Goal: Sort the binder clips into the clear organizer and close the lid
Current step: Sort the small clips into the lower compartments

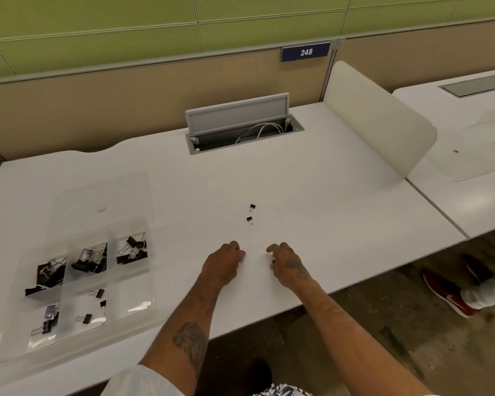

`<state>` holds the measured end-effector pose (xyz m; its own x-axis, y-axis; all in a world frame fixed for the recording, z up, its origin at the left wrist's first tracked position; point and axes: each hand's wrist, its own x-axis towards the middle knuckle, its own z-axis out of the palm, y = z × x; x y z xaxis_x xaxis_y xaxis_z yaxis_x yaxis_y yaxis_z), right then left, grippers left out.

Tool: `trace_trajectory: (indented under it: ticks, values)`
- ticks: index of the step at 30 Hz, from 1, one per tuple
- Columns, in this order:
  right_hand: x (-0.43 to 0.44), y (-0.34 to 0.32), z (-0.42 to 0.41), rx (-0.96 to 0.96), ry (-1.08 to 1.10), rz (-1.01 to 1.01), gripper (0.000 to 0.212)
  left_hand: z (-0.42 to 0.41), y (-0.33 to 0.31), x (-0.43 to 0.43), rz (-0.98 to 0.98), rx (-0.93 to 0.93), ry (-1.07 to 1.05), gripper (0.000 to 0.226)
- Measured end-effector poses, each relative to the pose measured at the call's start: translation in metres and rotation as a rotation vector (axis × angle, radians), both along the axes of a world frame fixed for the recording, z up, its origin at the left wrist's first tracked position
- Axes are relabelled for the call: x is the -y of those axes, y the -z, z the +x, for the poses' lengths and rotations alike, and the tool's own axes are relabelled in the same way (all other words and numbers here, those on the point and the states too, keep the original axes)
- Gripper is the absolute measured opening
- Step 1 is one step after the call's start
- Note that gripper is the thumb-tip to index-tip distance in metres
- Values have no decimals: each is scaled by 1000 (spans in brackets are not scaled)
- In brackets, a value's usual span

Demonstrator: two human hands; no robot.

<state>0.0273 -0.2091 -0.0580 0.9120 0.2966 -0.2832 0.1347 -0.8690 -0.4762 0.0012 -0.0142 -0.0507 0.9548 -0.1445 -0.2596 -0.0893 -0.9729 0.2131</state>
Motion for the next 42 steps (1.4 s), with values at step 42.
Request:
trace_trajectory:
  ticks: [42]
  values:
    - [-268, -65, -88, -66, -14, 469, 14, -148, -54, -228, -391, 173, -531, 27]
